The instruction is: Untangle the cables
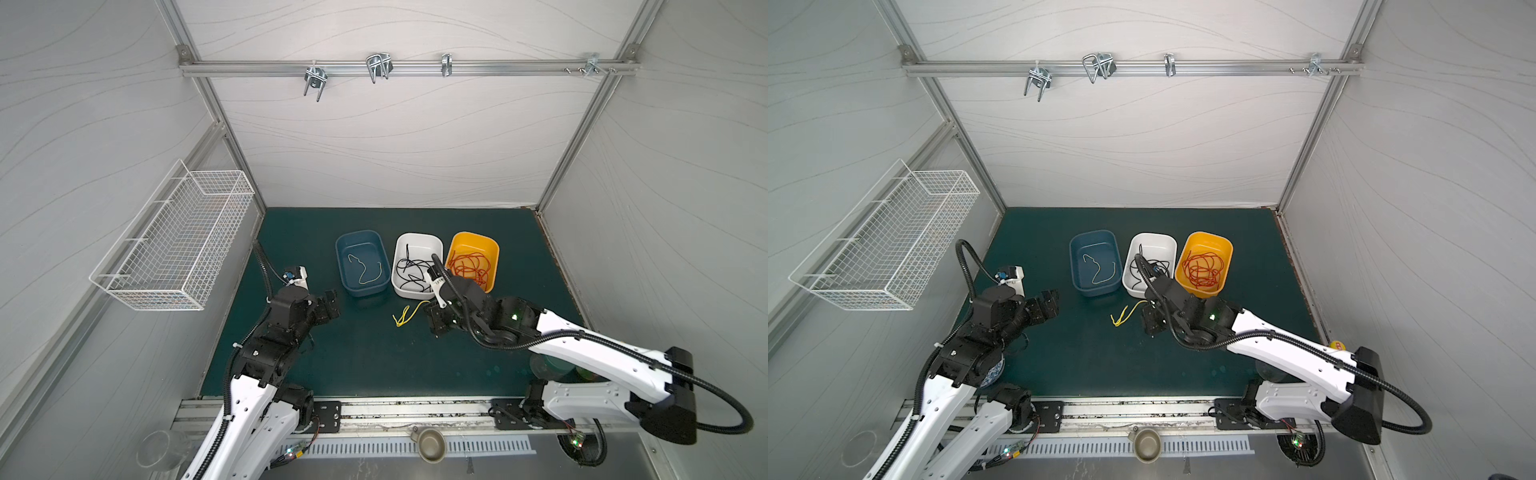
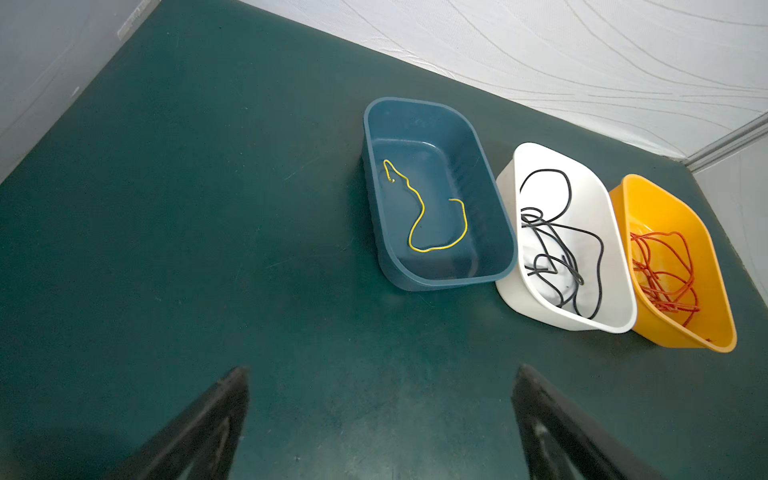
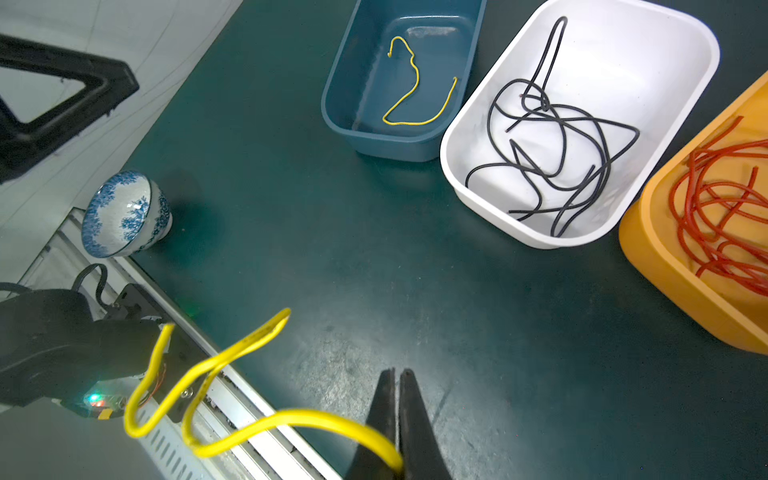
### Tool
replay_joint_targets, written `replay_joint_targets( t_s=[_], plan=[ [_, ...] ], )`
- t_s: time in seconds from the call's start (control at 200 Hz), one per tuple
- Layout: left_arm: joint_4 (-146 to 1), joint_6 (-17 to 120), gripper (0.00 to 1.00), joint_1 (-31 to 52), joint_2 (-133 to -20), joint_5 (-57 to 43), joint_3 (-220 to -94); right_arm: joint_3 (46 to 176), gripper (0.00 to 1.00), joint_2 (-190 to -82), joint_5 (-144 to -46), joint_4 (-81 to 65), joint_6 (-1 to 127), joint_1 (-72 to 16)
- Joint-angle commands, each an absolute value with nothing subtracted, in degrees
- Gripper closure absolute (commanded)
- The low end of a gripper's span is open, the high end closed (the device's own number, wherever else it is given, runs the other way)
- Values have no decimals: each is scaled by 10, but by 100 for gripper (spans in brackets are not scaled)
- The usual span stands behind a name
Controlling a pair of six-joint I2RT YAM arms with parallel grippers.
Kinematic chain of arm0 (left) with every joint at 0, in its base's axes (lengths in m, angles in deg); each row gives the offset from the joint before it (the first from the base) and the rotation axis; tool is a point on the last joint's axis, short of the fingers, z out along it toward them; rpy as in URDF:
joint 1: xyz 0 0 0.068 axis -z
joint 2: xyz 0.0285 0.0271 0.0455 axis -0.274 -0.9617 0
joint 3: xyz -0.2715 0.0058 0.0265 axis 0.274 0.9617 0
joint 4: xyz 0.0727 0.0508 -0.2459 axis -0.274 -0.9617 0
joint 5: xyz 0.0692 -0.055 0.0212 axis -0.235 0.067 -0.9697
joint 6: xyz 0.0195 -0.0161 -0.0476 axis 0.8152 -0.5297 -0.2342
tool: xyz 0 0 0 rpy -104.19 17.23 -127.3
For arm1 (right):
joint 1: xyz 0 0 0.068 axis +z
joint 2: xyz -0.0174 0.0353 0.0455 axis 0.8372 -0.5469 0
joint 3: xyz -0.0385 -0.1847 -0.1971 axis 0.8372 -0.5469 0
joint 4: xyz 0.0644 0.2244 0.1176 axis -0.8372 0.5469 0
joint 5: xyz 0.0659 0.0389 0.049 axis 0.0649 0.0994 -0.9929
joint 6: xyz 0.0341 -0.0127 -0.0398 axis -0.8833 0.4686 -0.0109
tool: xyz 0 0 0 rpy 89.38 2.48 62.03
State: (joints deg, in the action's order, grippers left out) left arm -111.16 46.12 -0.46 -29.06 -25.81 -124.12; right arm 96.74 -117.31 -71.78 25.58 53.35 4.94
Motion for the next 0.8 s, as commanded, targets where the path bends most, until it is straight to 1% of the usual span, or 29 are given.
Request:
replay_joint_targets(
  t_s=[0.0, 0.145, 0.38, 0.795],
  plan=[
    [-1083, 465, 0, -3, -286, -279, -1241, 1015, 100, -1208, -745, 261, 568, 24],
    [-1086, 464, 0, -3, -286, -287, -1244, 1084, 100, -1277, -760, 271, 590, -10],
    [-1089, 461, 0, -3, -285, -297, -1247, 1225, 100, -1434, -773, 312, 605, -45],
    [-1090, 460, 0, -3, -291, -302, -1250, 1528, 100, -1720, -767, 398, 607, -77]
  ],
)
